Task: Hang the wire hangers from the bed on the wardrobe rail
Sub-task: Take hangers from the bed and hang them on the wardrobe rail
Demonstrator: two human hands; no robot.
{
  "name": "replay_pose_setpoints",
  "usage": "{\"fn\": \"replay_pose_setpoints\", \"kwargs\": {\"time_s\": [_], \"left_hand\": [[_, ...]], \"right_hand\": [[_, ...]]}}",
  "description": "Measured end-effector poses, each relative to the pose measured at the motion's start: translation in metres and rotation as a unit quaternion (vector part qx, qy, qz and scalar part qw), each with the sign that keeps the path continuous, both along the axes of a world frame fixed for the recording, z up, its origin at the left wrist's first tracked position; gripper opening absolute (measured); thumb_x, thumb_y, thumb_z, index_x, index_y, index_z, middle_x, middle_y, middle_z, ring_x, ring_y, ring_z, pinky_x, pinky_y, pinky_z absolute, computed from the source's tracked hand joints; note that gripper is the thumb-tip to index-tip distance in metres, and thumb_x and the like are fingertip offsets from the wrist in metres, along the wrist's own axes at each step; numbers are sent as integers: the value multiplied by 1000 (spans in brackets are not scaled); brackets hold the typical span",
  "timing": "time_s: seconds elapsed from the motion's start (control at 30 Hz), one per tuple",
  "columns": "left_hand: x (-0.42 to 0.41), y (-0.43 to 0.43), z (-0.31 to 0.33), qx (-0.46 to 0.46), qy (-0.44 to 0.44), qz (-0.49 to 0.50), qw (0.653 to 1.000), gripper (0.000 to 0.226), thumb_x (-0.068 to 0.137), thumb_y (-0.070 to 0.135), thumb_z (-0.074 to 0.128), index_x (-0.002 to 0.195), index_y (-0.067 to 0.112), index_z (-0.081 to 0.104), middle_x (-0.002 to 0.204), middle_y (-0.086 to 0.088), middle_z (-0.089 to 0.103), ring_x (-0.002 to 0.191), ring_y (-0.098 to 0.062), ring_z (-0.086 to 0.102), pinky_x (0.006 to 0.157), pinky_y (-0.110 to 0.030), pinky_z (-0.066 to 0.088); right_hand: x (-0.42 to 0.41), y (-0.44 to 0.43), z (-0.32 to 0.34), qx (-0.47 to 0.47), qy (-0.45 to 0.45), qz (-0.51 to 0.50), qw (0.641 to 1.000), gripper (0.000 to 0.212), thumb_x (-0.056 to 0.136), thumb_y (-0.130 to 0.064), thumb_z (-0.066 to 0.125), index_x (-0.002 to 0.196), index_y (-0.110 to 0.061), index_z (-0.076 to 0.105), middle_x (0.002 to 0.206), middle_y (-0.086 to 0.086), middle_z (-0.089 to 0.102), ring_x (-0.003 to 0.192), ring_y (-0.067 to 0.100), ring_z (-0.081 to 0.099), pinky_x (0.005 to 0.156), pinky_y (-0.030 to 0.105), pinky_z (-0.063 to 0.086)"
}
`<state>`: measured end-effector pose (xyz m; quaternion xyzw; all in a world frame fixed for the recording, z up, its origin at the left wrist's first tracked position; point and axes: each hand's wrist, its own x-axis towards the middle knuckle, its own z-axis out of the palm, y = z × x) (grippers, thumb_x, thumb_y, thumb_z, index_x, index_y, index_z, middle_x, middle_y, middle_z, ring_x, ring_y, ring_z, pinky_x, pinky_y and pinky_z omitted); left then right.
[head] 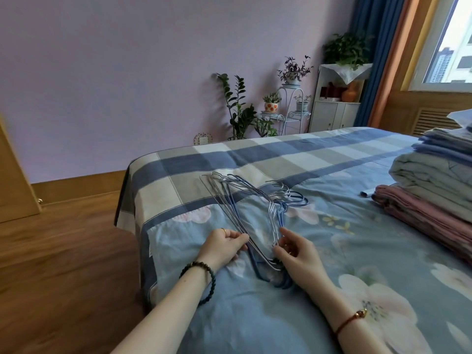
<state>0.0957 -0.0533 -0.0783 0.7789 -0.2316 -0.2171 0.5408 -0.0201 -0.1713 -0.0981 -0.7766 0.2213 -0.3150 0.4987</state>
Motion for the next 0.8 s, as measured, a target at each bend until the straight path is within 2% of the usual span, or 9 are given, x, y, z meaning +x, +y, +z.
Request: {"fn": "replay_pose_setpoints", "kwargs": {"time_s": [0.1, 0.23, 0.4, 0.53, 0.67, 0.8], "left_hand": [[-3, 4, 0, -69, 38, -7, 997, 15, 87, 18, 60, 73, 17, 57, 65, 4, 62, 31, 2, 45, 38, -9, 37], [-10, 10, 2, -139, 62, -9, 988, 11, 87, 10, 60, 77, 14, 57, 68, -2, 61, 33, 3, 49, 41, -8, 40], [-18, 24, 9, -193, 75, 3, 978, 8, 86, 11, 62, 78, 15, 61, 68, 4, 62, 44, 5, 56, 45, -8, 41], [-25, 43, 22, -269, 98, 6, 958, 9, 86, 8, 59, 81, 14, 63, 59, 9, 69, 55, 0, 65, 55, -14, 49], [-25, 73, 52, -322, 89, 18, 942, 7, 86, 5, 57, 85, 10, 63, 62, 4, 70, 55, -6, 67, 56, -17, 55], [-21, 117, 85, -364, 63, 50, 928, 8, 84, 6, 60, 87, 12, 65, 69, 2, 70, 62, -9, 68, 58, -21, 57]], "right_hand": [[-1, 3, 2, -4, -2, 22, 1000, 46, 79, 4, 63, 123, -5, 52, 70, -5, 54, 52, -3, 46, 58, 7, 41], [-5, 8, 7, -18, -11, 44, 999, 35, 76, 8, 62, 107, -9, 64, 69, 0, 53, 53, 1, 46, 54, 9, 39], [-11, 19, 18, -25, -27, 49, 998, 43, 76, 11, 59, 85, -30, 61, 69, -1, 56, 57, 0, 51, 54, 11, 42], [-16, 40, 44, -3, -72, 73, 995, 41, 81, 9, 55, 87, -31, 60, 76, 3, 62, 59, 3, 56, 55, 13, 47], [-15, 74, 75, 70, -123, 130, 981, 34, 87, 7, 50, 93, -26, 58, 73, 3, 64, 54, 6, 62, 49, 17, 50], [-7, 114, 105, 101, -145, 190, 966, 30, 86, 3, 54, 99, -24, 58, 76, 6, 65, 53, 12, 64, 48, 24, 54]]}}
